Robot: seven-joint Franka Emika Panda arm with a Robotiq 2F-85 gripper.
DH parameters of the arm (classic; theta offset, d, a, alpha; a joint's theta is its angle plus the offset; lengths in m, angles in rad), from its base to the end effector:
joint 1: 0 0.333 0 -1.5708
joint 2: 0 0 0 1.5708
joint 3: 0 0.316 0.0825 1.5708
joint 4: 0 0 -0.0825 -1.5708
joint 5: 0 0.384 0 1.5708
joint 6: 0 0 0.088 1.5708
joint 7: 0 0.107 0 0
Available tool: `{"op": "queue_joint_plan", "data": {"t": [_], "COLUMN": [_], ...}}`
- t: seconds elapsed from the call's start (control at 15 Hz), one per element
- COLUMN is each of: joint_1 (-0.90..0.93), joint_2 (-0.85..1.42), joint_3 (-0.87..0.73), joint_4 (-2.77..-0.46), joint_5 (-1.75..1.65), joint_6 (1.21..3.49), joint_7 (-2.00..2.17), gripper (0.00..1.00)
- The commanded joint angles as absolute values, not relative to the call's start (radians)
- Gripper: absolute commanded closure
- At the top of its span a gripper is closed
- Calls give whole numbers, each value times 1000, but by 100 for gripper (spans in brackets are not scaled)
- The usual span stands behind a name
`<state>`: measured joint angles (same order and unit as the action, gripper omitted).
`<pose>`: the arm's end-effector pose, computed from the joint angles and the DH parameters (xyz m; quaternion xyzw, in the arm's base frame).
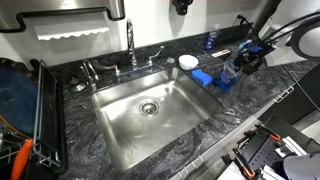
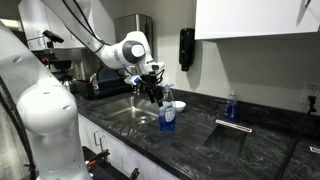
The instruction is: Pick the soap bottle and put it in the sink
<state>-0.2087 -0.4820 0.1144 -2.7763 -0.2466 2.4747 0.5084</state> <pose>0.3730 -0.0375 0.3682 0.9674 -0.2112 0.1060 0.0912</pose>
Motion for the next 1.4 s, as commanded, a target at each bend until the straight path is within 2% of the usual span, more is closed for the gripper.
{"op": "queue_joint_plan", "data": {"t": [0.0, 0.2, 0.27, 1.0, 1.33], "joint_1": [-226, -222, -217, -222, -251], "joint_2": [-418, -379, -436, -495, -481], "joint_3": [102, 90, 105, 130, 171], "joint_4": [-2762, -2734, -2764, -2737, -2747], "joint_5": [-250, -236, -242, -255, -305], "joint_6": [2523, 2509, 2490, 2456, 2566], "joint_7": [485, 477, 505, 535, 581], "gripper": [0, 0, 0, 0, 0]}}
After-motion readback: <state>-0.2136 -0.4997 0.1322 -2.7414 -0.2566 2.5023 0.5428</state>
